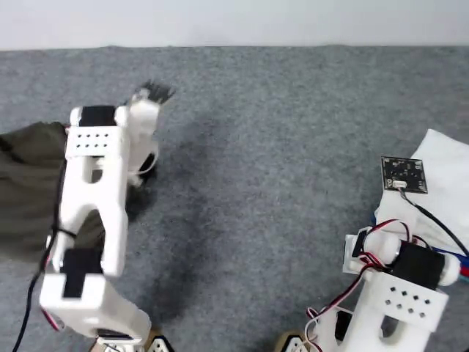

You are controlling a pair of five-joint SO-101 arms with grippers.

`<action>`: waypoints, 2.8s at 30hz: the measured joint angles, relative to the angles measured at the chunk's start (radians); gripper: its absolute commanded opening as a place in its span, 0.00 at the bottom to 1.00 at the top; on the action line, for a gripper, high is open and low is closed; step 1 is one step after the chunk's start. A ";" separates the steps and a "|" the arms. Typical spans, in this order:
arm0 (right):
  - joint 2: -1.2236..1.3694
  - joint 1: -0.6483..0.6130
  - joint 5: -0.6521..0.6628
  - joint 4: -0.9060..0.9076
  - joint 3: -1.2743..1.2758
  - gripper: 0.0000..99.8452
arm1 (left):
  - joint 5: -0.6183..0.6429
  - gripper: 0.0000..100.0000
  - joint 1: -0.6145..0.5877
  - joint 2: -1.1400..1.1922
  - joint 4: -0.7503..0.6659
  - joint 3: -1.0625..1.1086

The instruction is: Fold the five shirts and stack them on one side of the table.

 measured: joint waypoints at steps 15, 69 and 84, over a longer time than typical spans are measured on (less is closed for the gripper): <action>0.000 0.000 0.000 0.000 0.012 0.01 | 0.018 0.01 0.557 -0.255 0.098 -0.546; 1.502 -0.890 0.002 -0.198 -0.997 0.22 | -0.247 0.01 -0.595 -1.091 -0.149 0.891; 1.827 -0.882 0.100 -0.178 -1.364 0.01 | -0.247 0.01 -0.595 -1.089 -0.152 0.933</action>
